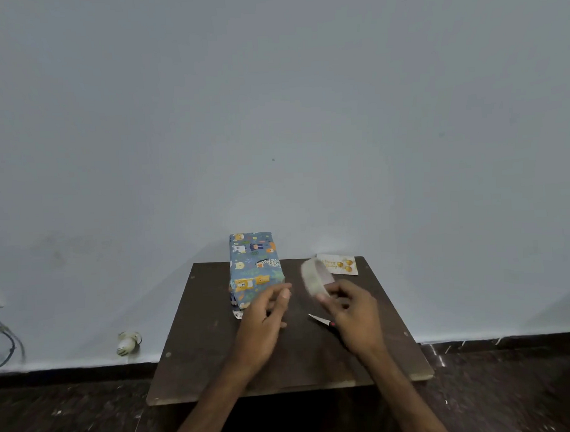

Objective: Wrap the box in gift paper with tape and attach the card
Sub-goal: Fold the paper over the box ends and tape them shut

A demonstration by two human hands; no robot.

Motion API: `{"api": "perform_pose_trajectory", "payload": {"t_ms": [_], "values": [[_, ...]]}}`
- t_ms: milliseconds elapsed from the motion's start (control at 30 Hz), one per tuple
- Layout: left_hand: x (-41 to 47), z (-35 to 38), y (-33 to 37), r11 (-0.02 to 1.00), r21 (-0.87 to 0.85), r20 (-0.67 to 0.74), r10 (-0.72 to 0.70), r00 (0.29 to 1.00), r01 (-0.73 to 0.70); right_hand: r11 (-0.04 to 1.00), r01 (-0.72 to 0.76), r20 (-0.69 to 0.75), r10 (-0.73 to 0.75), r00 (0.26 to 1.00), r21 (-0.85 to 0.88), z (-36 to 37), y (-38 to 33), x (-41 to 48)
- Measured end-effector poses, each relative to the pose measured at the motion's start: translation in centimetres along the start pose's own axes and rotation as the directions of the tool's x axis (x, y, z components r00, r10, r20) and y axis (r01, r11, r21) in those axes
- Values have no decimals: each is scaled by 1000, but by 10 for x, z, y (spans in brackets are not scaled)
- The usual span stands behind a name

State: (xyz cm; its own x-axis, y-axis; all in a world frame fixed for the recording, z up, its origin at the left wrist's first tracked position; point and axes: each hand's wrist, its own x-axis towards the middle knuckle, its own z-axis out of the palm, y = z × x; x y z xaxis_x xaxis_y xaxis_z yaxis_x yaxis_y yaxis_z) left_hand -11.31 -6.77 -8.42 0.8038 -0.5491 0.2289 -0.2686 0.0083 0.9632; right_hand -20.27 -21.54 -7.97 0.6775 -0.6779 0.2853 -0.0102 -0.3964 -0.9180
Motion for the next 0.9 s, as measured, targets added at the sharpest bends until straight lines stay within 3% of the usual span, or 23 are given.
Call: {"api": "perform_pose_trajectory", "payload": {"t_ms": [67,167,367,900], "values": [[0,3,2,980,-170,59,-89,994,98,994,70,134,-80,988,79,8,-1,-10],[0,1,7,964,-250,57,-77,995,89,985,142,265,-162,951,94,12,2,-18],[0,-4,-4,979,-191,95,-47,994,65,973,163,116,-183,976,166,11,-2,-9],[0,-13,-13,997,66,162,-54,985,43,970,213,83,-223,971,114,22,0,-3]]}}
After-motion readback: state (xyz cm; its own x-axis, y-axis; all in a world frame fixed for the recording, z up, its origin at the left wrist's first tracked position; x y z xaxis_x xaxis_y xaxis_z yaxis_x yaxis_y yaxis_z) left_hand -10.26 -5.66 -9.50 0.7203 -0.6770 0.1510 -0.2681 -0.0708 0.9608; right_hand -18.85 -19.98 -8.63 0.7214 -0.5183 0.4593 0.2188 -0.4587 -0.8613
